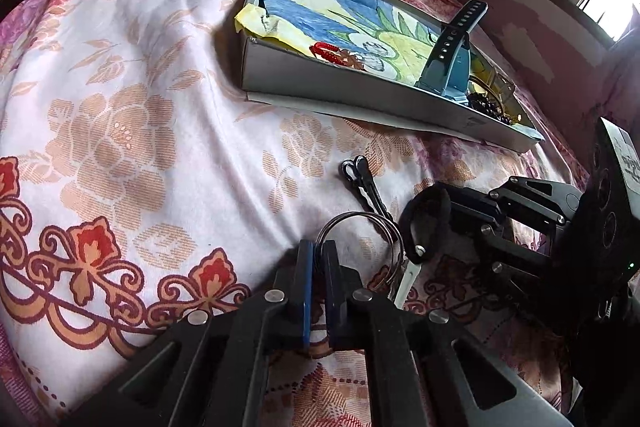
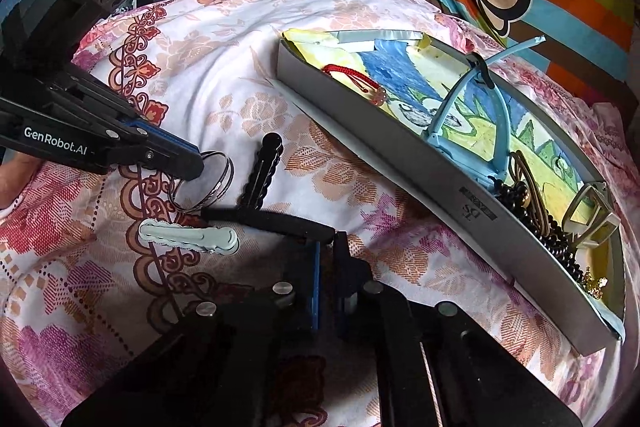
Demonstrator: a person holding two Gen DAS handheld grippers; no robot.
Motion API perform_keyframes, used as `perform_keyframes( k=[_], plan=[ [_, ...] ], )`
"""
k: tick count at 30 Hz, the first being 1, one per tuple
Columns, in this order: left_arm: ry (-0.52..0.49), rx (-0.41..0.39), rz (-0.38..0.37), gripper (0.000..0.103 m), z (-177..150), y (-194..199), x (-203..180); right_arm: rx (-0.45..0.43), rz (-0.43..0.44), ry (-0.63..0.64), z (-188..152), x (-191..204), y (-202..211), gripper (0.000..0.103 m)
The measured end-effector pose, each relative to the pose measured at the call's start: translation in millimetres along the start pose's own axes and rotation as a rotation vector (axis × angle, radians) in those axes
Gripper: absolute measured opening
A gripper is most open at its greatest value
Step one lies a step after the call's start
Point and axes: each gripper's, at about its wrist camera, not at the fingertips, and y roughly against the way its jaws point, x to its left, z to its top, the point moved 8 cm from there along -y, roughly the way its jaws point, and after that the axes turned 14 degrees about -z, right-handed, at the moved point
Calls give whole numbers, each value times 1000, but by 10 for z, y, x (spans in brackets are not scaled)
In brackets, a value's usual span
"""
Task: Organize jewelry
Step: 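Grasp the silver rings with the left tool while the right tool grasps the black hair pin, then lower the silver rings into the tray with the left tool while the right tool drops the hair pin there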
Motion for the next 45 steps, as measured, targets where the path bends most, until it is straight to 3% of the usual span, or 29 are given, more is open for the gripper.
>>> perform_keyframes(
  k=[12,23,34,39,45],
  plan=[
    [13,-16,-15,4,9,44,8,-50,1,-96,8,-175,82,4],
    [-73,-135,21,4,165,355,-232,-106,-29,-196,38,-386,166,4],
    [-125,-278,129,4,690,581,-377,-164,-45,-350,289,-758,308,4],
    [-132,-354,141,4,977,628,-459,-192,-82,-407,451,-1014,343,4],
    [-100,-378,180,4,1251,471,-373,-169,-172,-448,500,-1315,237,4]
  ],
)
